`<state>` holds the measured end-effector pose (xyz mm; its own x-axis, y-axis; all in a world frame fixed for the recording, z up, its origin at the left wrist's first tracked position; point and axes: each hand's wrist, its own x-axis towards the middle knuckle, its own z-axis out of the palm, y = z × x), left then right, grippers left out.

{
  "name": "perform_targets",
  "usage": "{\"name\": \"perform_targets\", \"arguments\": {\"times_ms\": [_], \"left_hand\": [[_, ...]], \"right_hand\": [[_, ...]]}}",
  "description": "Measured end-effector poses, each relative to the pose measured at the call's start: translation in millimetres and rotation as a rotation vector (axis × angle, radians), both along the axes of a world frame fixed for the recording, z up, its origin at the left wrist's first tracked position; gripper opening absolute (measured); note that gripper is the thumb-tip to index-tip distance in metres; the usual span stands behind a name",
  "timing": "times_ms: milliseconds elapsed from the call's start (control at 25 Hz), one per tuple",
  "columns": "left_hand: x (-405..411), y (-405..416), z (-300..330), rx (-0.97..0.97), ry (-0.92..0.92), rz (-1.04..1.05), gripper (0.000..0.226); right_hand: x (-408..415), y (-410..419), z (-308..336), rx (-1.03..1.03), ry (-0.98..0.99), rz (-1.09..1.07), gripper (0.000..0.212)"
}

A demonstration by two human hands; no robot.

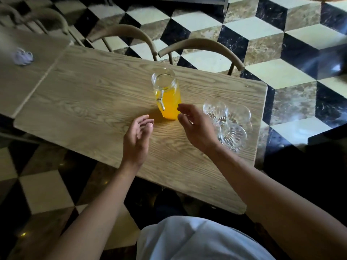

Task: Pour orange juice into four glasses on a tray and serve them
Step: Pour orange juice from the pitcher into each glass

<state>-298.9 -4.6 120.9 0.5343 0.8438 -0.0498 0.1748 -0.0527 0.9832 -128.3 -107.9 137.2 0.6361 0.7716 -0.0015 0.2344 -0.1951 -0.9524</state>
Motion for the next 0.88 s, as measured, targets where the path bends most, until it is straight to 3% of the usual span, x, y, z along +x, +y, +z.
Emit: {"name": "perform_targets", "arguments": {"times_ms": [360, 480, 880], "left_hand": [[34, 140, -65, -0.028, 0.221, -0.292, 0.096], [68, 174, -77, 0.019, 0.264, -0.512, 0.119], [130, 206, -97, 0.134, 0.365, -0.89, 0.099]], "right_hand": [[-30, 79, -29, -0.039, -0.006, -0.263, 0.025], [-33, 89, -36, -0.017, 0.033, -0.312, 0.02], [-32, 95, -50, 0.171, 0.144, -0.371, 0.019]]}}
